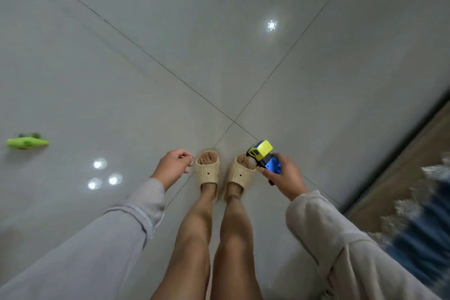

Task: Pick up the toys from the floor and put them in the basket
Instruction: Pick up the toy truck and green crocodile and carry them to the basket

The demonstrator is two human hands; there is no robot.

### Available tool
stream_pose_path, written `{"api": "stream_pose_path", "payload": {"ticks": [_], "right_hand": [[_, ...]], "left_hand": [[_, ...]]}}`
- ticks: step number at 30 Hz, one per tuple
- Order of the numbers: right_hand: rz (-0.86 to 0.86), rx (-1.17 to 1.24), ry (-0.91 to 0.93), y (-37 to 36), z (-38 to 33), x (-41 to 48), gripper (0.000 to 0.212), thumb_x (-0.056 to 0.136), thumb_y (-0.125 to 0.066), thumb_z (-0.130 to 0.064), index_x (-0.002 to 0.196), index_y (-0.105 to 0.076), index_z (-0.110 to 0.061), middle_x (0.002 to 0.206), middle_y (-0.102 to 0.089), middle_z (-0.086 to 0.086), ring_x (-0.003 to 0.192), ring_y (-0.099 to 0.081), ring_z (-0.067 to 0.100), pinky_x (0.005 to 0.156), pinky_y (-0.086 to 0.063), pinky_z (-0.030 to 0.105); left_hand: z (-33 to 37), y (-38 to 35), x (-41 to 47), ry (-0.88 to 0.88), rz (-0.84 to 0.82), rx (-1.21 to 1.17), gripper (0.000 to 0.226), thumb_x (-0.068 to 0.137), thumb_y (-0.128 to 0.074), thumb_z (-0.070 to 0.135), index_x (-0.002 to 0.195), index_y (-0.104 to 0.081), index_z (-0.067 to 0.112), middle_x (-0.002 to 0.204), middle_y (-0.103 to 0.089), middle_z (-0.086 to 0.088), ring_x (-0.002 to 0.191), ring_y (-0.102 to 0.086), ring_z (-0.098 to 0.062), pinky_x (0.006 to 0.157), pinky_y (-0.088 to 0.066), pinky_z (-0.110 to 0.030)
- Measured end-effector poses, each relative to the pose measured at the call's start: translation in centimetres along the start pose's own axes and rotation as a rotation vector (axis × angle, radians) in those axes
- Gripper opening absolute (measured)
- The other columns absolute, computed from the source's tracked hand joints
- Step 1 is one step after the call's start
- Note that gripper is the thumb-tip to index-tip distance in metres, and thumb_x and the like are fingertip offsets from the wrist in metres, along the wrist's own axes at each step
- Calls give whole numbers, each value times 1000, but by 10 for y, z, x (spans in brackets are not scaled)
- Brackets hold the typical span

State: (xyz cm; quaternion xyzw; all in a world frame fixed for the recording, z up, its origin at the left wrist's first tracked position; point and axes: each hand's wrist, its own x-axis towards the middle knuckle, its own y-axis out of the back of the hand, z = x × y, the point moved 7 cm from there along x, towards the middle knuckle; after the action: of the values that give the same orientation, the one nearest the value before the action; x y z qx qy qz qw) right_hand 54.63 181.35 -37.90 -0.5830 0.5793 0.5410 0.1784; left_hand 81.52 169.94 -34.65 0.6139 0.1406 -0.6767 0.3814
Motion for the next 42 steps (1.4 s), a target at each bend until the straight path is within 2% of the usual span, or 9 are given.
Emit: {"api": "stream_pose_path", "payload": {"ticks": [5,8,12,15,21,31,36,40,42], "right_hand": [[7,-25,-96,80,-29,-131,50,74,-75,-28,118,-59,-9,94,-61,5,74,-61,24,64,-54,27],[-23,-10,-198,109,-39,-185,51,76,-74,-23,122,-56,-8,95,-57,6,80,-55,23,44,-42,14],[-39,-22,-216,121,-47,-237,54,76,-74,-23,124,-55,-7,105,-62,13,87,-56,23,61,-43,26],[-15,-40,-176,122,-55,-261,56,77,-73,-25,126,-53,-8,118,-61,17,89,-54,24,66,-44,28],[18,-7,-114,131,-59,-274,51,75,-75,-26,120,-57,-10,102,-58,11,87,-59,28,76,-54,38],[-158,-210,-94,96,-105,-256,50,82,-69,-20,126,-49,-6,122,-55,21,88,-53,31,60,-45,32],[-278,-503,198,36,-192,-262,48,80,-72,-18,121,-54,-1,109,-62,21,84,-56,25,66,-46,31],[-373,-581,344,-10,-265,-282,37,81,-70,-17,113,-54,-6,79,-57,4,64,-55,20,55,-48,28],[-414,-589,359,-30,-294,-289,31,81,-70,-17,106,-53,-10,86,-56,8,73,-56,26,67,-51,35]], "left_hand": [[13,23,-139,-48,-81,125,13,89,-47,14,89,-60,13,90,-63,-10,71,-54,-21,59,-42,-22],[20,42,-203,-146,-48,111,16,87,-51,14,92,-65,10,93,-67,-15,76,-56,-20,69,-46,-24],[10,62,-261,-180,-25,6,8,88,-50,10,86,-57,13,88,-60,-9,59,-51,-11,47,-35,-14],[-14,79,-283,-156,28,-36,10,88,-48,11,85,-57,13,88,-61,-8,60,-50,-12,49,-35,-17],[-75,95,-306,-42,170,-325,12,89,-46,10,92,-58,11,92,-62,-12,63,-50,-19,58,-34,-22],[-227,4,-366,230,336,-835,14,91,-47,12,91,-60,9,88,-63,-12,68,-53,-23,59,-35,-23],[-276,-66,-381,377,296,-1122,13,92,-48,9,87,-60,5,77,-59,-13,62,-49,-22,59,-32,-24],[-297,-84,-381,432,307,-1283,14,91,-46,6,87,-60,5,79,-60,-13,65,-52,-23,61,-35,-25],[-308,-83,-378,452,321,-1367,13,91,-48,9,91,-61,5,87,-62,-16,72,-55,-26,66,-38,-27]]}}
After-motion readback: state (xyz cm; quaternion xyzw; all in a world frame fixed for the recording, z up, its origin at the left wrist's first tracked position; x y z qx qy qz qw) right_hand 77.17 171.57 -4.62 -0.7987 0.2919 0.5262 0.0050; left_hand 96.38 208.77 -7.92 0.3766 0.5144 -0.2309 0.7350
